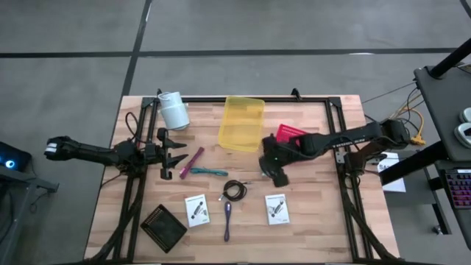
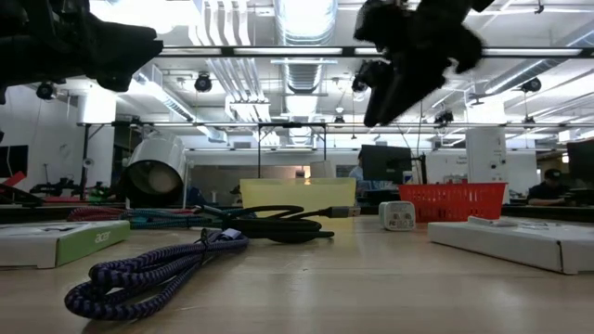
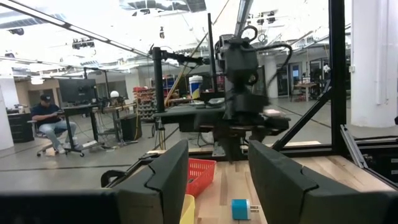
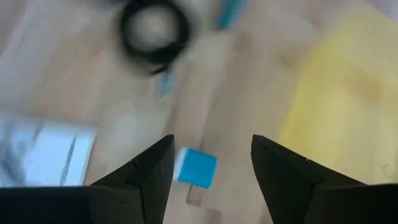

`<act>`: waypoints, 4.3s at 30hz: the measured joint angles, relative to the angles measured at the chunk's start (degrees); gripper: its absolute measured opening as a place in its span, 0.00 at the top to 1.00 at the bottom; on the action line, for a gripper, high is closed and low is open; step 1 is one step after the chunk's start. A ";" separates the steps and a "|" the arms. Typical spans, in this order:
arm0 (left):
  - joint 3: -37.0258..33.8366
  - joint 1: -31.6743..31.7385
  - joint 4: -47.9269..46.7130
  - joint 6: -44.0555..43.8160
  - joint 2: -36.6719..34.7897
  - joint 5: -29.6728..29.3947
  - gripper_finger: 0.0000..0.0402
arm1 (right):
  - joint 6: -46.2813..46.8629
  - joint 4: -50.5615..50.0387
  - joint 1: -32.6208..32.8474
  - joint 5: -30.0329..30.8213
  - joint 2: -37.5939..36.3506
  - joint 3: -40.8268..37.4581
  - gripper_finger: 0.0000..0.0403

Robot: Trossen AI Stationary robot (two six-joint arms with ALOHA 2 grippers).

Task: Pick and place items into bin
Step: Put the blue charger adapter into the red bin

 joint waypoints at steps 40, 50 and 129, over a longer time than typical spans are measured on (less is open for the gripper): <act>0.00 0.00 0.10 3.51 -0.11 0.00 0.62 | 83.25 0.62 -0.21 0.62 14.15 -0.37 0.51; 0.00 -0.01 0.01 3.53 -0.44 0.00 0.62 | 82.77 0.26 -0.21 0.39 16.50 1.88 0.51; 0.00 -0.02 -0.13 3.50 -0.52 0.02 0.62 | 71.29 -26.90 -20.89 9.68 -0.11 -6.23 0.68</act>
